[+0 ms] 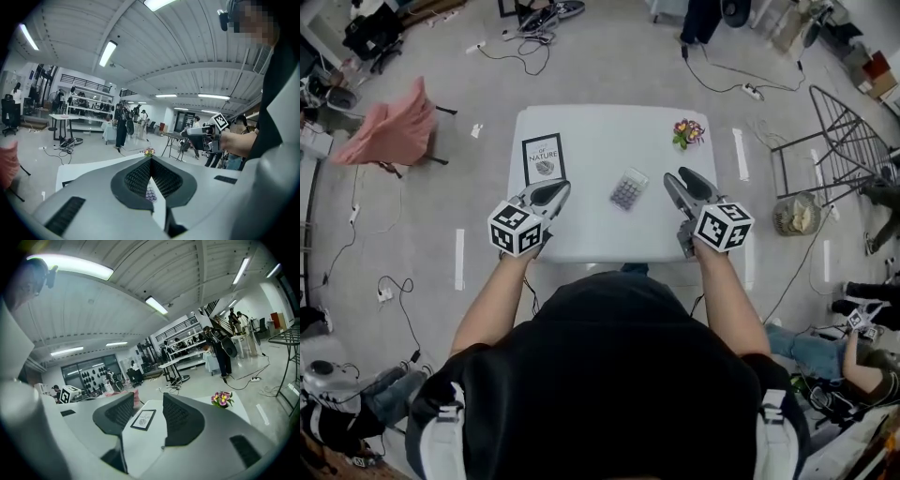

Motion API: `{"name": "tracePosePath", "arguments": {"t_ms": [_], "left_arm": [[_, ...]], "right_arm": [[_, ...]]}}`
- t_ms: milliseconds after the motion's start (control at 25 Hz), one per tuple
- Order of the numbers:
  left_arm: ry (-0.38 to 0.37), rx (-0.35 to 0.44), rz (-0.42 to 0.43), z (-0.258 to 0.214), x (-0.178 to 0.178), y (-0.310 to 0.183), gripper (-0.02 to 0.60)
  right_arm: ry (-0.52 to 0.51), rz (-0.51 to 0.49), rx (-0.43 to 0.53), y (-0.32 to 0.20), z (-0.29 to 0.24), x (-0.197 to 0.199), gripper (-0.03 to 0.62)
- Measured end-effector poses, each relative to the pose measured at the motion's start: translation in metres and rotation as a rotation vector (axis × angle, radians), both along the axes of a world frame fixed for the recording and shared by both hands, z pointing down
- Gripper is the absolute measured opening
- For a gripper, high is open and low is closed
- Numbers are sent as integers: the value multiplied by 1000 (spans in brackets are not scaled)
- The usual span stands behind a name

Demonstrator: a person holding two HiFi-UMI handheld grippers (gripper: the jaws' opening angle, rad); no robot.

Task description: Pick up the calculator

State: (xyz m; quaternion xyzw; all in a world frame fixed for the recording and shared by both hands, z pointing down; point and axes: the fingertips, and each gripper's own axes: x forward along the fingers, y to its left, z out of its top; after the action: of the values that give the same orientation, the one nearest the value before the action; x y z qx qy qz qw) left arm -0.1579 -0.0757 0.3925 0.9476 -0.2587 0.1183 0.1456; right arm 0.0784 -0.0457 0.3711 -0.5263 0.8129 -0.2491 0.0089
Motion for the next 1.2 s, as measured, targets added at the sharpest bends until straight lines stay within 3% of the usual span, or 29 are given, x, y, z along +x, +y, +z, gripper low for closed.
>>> {"name": "tracePosePath", "arguments": {"t_ms": [480,1200], "left_arm": [[1,-32,-26,3,60,-67,17],[-18,-72,-58,29,96,-115,17]], "right_arm": [[-20,-33,-38,-79,11,57,218],[-48,-89,-119,-129,43,91,233]]}}
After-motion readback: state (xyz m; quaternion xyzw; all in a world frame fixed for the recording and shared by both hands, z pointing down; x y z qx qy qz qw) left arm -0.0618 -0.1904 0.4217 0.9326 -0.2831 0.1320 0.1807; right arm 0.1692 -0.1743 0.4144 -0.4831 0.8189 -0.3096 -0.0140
